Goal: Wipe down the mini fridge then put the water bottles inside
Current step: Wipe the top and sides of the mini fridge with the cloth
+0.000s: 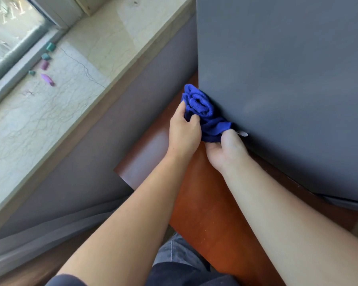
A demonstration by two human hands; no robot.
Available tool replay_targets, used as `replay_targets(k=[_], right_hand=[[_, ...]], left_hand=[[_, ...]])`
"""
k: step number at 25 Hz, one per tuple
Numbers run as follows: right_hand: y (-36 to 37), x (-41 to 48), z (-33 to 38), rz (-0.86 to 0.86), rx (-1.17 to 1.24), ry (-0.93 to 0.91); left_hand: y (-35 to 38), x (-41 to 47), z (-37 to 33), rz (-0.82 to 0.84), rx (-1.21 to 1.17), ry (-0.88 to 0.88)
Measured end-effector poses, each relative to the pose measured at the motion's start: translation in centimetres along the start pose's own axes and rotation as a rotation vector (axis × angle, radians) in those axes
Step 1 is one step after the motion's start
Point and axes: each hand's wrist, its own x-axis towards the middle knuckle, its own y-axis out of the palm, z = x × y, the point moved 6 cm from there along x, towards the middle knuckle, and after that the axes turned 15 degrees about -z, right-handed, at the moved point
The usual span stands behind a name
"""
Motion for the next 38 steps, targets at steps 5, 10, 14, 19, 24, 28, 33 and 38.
replay_targets(k=[5, 10, 14, 19, 24, 28, 33, 38], right_hand=[[-6.1, -0.6, 2.5, -0.06, 0.027, -0.022], [-14.9, -4.1, 7.3, -0.073, 0.103, -0.097], [-22.1, -7.7, 11.3, -0.145, 0.143, -0.135], [-27.8, -12.4, 15.5, -0.066, 0.211, -0.158], [-27.8, -20.1, 19.7, 0.119, 0.224, -0.191], [-25.7, -26.9, 22.2, 0.311, 0.262, -0.267], [-23.1, -34.0, 23.9, 0.531, 0.265, -0.431], [-20.9, -37.0, 23.6, 0.635, 0.186, -0.718]], left_hand=[[2.3, -5.8, 0.4, 0.03, -0.018, -0.069], [6.0, -15.2, -0.3, 0.113, -0.045, -0.088], [8.6, -22.9, -1.1, 0.171, -0.069, -0.099], [10.0, -29.8, -4.7, 0.183, -0.144, -0.072], [8.1, -34.0, -11.6, 0.094, -0.256, 0.072], [5.3, -36.1, -19.6, -0.002, -0.385, 0.23], [2.0, -37.0, -27.9, 0.0, -0.412, 0.461], [1.0, -36.1, -30.7, 0.096, -0.41, 0.537]])
